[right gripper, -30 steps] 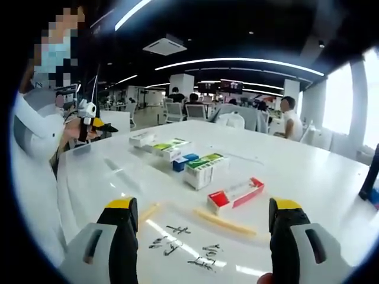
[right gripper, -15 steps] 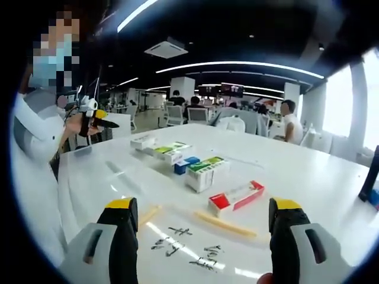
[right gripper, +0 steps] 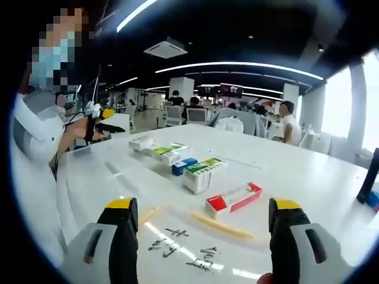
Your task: Arrange the small medicine boxes into an aligned row inside the storage area until every box is upright, visible, and separated from the surrounding clutter.
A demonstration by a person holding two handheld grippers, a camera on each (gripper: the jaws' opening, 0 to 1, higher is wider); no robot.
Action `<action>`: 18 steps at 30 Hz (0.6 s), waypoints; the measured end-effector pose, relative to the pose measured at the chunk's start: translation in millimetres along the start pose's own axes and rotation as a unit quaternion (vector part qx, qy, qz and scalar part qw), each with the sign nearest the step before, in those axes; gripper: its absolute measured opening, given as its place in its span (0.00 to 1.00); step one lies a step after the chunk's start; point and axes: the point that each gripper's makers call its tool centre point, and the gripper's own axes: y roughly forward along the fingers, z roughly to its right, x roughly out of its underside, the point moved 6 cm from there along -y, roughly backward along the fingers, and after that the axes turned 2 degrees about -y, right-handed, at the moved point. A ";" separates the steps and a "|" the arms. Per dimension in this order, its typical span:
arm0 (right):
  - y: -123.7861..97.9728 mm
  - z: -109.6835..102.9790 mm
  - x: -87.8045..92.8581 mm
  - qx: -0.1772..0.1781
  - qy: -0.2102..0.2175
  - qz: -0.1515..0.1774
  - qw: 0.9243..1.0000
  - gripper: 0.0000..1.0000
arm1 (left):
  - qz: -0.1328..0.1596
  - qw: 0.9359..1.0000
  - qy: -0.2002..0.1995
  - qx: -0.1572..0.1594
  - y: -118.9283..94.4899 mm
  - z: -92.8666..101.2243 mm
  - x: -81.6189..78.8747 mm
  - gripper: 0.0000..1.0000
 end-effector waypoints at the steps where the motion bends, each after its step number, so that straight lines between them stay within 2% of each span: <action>1: 0.8 0.2 0.1 -0.001 0.000 0.000 1.000 0.90 | 0.000 1.000 -0.002 0.000 0.7 -0.8 1.0 0.88; 10: 1.1 3.0 -0.4 0.006 0.001 -0.012 1.000 0.90 | -0.006 1.000 -0.017 0.007 13.0 -7.6 12.6 0.89; 18: 1.9 1.8 -1.2 0.008 -0.003 -0.021 1.000 0.90 | -0.012 1.000 -0.017 0.009 14.3 -13.6 13.9 0.89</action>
